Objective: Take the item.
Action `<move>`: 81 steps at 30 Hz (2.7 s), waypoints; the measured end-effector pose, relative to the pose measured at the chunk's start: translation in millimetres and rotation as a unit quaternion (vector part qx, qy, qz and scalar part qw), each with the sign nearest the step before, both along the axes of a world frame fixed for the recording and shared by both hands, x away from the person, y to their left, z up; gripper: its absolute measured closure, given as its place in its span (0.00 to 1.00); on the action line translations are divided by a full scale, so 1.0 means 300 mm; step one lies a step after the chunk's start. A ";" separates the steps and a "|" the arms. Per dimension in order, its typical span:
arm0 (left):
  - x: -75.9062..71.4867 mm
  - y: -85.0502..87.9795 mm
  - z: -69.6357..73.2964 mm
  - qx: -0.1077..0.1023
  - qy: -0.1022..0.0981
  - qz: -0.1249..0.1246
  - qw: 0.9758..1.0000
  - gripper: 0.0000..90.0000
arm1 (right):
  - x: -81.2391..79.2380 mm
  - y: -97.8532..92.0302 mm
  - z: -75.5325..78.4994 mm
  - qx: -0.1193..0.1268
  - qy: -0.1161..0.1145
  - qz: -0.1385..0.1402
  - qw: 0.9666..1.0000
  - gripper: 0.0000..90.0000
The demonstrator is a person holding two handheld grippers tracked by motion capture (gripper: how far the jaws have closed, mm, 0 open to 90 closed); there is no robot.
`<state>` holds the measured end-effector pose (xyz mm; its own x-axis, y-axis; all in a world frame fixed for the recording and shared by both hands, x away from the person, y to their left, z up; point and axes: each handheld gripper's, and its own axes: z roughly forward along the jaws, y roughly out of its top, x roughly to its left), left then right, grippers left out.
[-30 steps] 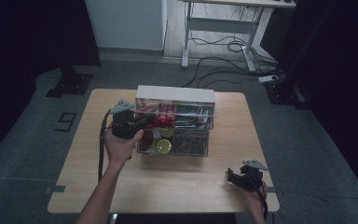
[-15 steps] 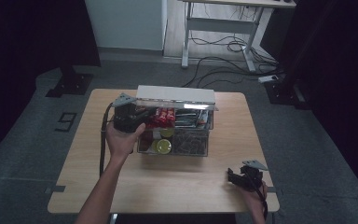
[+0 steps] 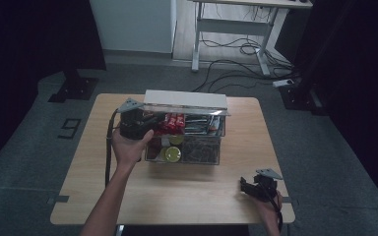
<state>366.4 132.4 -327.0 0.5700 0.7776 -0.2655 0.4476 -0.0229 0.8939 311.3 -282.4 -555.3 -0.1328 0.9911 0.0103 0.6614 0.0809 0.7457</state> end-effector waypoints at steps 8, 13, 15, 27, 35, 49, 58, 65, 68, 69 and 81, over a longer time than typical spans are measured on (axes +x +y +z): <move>0.002 -0.003 0.001 0.003 -0.001 -0.004 1.000 1.00 | -0.002 0.014 0.011 0.003 -0.005 -0.005 1.000 0.29; 0.005 -0.005 -0.005 0.002 0.000 -0.004 1.000 1.00 | -0.010 0.019 0.069 0.029 -0.028 -0.002 0.999 0.31; 0.005 -0.005 -0.006 0.001 0.000 -0.004 1.000 1.00 | -0.015 0.021 0.097 0.036 -0.038 0.002 0.999 0.32; 0.007 -0.007 -0.001 0.003 0.001 -0.009 1.000 1.00 | -0.018 0.045 0.243 0.068 -0.089 0.037 0.993 0.37; 0.011 -0.009 -0.001 0.002 0.005 -0.011 1.000 1.00 | -0.001 0.085 0.354 0.080 -0.116 0.063 0.988 0.39; 0.011 -0.012 -0.001 -0.001 0.006 -0.011 1.000 1.00 | 0.029 0.162 0.502 0.090 -0.150 0.103 0.979 0.44; 0.011 -0.010 0.000 -0.002 0.007 -0.012 1.000 1.00 | 0.045 0.189 0.544 0.084 -0.154 0.110 0.978 0.46; 0.010 -0.011 0.001 -0.002 0.007 -0.011 1.000 1.00 | 0.054 0.213 0.578 0.081 -0.159 0.119 0.977 0.48; 0.010 -0.011 0.001 -0.003 0.008 -0.012 1.000 1.00 | 0.057 0.226 0.591 0.079 -0.161 0.125 0.976 0.52; 0.010 -0.011 0.001 -0.002 0.008 -0.012 1.000 1.00 | 0.059 0.229 0.593 0.079 -0.161 0.126 0.976 0.52; 0.007 -0.013 0.005 0.004 0.003 -0.010 1.000 1.00 | 0.089 0.269 0.619 0.080 -0.160 0.138 0.974 0.55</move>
<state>368.4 128.4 -325.6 0.5836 0.7684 -0.2625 0.4523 -0.0391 0.8910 338.0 -201.6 -369.5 -0.4156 0.9063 0.0765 0.3629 0.0882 0.9276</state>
